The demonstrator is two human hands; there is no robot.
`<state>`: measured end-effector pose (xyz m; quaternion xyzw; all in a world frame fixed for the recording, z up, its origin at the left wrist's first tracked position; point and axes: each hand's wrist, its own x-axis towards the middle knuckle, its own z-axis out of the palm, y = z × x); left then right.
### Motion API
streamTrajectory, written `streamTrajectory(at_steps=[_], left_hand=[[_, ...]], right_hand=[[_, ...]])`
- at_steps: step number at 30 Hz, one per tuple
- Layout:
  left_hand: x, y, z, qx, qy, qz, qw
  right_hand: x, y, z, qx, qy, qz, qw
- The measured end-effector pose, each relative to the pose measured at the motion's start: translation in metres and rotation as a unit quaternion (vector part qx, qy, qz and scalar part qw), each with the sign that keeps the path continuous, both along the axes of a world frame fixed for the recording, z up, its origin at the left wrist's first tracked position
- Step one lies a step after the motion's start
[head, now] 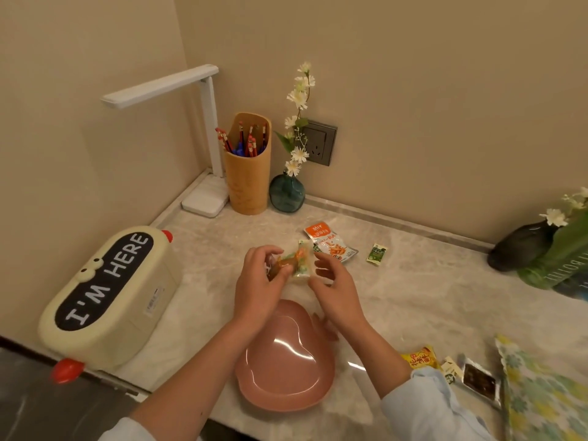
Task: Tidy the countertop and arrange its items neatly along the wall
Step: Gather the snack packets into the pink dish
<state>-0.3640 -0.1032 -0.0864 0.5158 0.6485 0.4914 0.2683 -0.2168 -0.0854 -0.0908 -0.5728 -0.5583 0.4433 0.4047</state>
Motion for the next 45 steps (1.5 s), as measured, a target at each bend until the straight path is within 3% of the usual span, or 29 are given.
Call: streamTrajectory(at_steps=[5, 12, 19, 25, 33, 38, 41, 45], left_hand=[[0.0, -0.021, 0.011, 0.033, -0.038, 0.038, 0.998], [-0.004, -0.071, -0.009, -0.025, 0.017, 0.031, 0.999], [0.001, -0.066, -0.013, -0.057, 0.222, -0.018, 0.973], [0.006, -0.05, -0.012, -0.144, 0.221, -0.095, 0.96], [0.01, -0.01, -0.01, -0.17, 0.185, 0.02, 0.968], [0.009, 0.018, -0.004, -0.225, 0.229, 0.044, 0.946], [0.009, 0.033, -0.002, -0.259, 0.268, 0.034, 0.927], [0.014, 0.055, 0.004, -0.214, 0.32, 0.031, 0.922]], right_hand=[[-0.004, -0.004, 0.005, 0.0, 0.011, 0.011, 1.0], [-0.001, -0.017, -0.004, -0.03, -0.02, 0.04, 0.999], [0.002, -0.013, -0.008, -0.033, -0.067, 0.09, 0.993], [0.005, -0.004, -0.006, -0.049, -0.045, 0.097, 0.993], [0.011, 0.027, 0.006, -0.011, -0.055, 0.074, 0.996], [0.016, 0.055, 0.012, 0.024, -0.116, 0.056, 0.991], [0.022, 0.073, 0.014, 0.048, -0.206, 0.043, 0.976], [0.028, 0.096, 0.012, 0.067, -0.323, 0.054, 0.942]])
